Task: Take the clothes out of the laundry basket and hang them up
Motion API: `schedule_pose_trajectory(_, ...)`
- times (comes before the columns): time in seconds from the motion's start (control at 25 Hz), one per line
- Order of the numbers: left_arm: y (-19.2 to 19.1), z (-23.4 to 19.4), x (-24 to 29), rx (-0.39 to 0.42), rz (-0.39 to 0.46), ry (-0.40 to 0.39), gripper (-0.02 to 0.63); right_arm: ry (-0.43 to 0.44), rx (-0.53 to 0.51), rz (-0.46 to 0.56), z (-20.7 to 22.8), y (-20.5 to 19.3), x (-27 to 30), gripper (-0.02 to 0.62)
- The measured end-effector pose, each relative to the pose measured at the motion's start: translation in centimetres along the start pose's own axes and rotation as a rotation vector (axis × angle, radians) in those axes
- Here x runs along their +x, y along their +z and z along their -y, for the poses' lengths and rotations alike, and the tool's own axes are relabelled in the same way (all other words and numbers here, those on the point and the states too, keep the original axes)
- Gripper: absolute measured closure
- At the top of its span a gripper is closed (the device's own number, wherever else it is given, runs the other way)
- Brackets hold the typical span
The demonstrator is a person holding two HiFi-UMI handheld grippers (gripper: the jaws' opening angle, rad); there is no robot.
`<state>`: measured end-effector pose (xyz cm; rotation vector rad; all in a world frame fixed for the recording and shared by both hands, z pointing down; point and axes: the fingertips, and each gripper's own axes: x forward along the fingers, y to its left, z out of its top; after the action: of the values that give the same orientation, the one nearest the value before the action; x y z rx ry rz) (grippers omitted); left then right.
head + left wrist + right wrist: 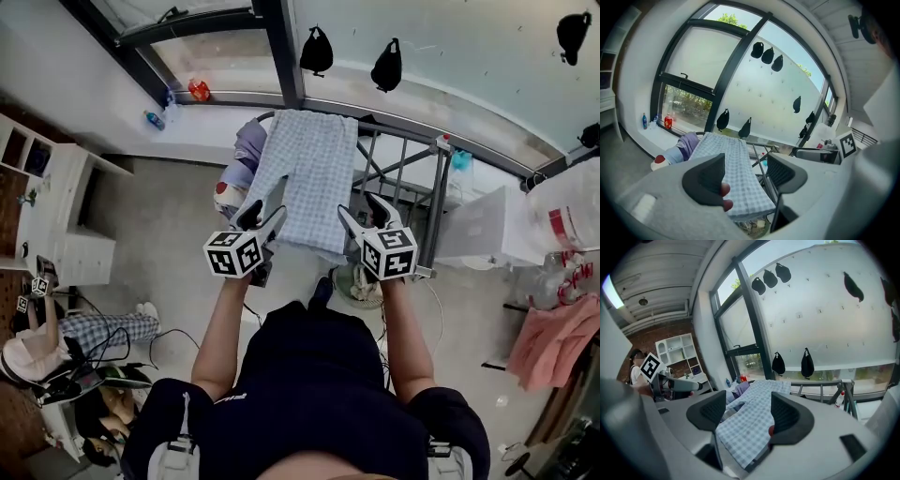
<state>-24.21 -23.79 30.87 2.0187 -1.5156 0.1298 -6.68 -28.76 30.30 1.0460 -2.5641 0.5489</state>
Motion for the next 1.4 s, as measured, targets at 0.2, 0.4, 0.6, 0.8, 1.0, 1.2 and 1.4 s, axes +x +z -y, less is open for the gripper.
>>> schedule_pose_trajectory(0.2, -2.3, 2.7, -2.4, 0.020, 0.010, -0.033, 0.331, -0.013, 0.032, 0.008, -1.7, -2.6, -3.8, 0.298)
schedule_pose_trajectory(0.4, -6.6, 4.9, -5.9, 0.033, 0.015, -0.062, 0.331, -0.060, 0.033, 0.018, -3.8, -5.9, -9.0, 0.298)
schedule_pose_trajectory(0.6, -9.7, 7.8, -10.4, 0.030, 0.036, -0.084, 0.331, -0.104, 0.049, 0.029, -5.4, -9.4, -14.3, 0.298)
schedule_pose_trajectory(0.8, -13.8, 10.7, -13.5, -0.006, 0.021, -0.109, 0.331, -0.143, 0.051, -0.004, -6.4, -13.1, -19.9, 0.298)
schedule_pose_trajectory(1.0, -18.3, 13.4, -14.9, -0.030, -0.020, -0.142, 0.331, -0.208, 0.140, -0.064, -4.9, -18.1, -24.7, 0.299)
schedule_pose_trajectory(1.2, -21.7, 14.7, -14.6, -0.045, -0.057, -0.144, 0.331, -0.251, 0.177, -0.137, -3.3, -22.5, -27.3, 0.303)
schedule_pose_trajectory(1.4, -25.2, 15.7, -13.5, -0.058, -0.115, -0.121, 0.331, -0.266, 0.220, -0.240, -0.4, -27.8, -27.6, 0.316)
